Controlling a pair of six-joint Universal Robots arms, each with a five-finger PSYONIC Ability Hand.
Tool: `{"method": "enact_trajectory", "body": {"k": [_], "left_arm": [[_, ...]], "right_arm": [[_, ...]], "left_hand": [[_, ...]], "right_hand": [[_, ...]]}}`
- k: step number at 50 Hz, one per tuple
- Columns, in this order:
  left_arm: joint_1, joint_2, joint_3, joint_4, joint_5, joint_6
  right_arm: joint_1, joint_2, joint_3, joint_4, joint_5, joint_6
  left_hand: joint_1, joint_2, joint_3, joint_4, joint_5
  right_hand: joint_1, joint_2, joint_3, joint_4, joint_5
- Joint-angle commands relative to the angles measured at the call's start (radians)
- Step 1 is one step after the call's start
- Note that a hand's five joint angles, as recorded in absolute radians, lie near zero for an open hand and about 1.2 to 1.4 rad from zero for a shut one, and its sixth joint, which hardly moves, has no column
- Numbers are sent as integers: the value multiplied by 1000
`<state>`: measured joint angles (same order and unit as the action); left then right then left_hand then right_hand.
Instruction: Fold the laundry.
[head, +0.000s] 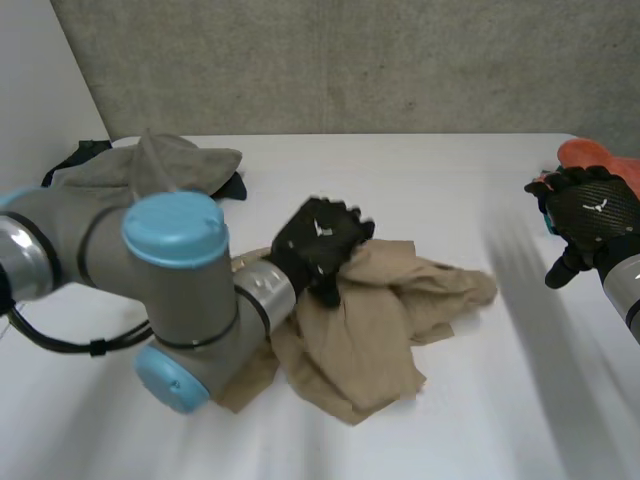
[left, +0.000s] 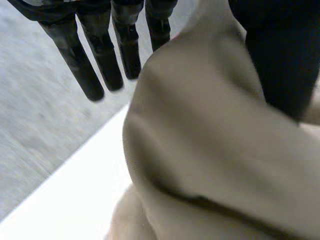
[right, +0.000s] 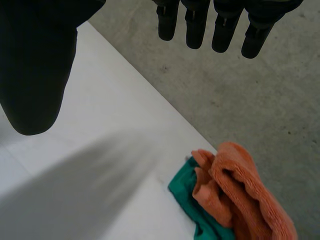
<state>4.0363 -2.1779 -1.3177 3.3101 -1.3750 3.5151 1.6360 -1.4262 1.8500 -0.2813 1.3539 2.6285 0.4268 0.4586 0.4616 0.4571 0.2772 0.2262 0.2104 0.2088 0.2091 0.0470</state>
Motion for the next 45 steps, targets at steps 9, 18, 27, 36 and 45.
{"method": "enact_trajectory", "body": {"k": [9,18,27,36,45], "left_arm": [[-42,371,-164,-24,-340,41],[-190,455,-420,40,-335,45],[-244,293,-468,210,-340,58],[-244,110,-377,319,-305,117],[-221,-72,-193,330,-233,257]], "right_arm": [[50,-14,-120,286,-4,-1],[126,1,-187,409,-36,-1],[220,160,-302,321,-48,41],[252,479,-629,315,-25,68],[254,742,-912,414,-25,65]], "left_hand": [[-23,-54,-57,-53,-47],[16,-16,-19,-15,-9],[-5,-37,-40,-35,-30],[-40,-72,-75,-70,-65],[711,679,676,680,686]], "right_hand": [[-52,-36,-34,-35,-47],[-52,-36,-34,-35,-47],[-52,-36,-34,-35,-47],[-52,-36,-34,-35,-47],[453,469,471,471,458]]}}
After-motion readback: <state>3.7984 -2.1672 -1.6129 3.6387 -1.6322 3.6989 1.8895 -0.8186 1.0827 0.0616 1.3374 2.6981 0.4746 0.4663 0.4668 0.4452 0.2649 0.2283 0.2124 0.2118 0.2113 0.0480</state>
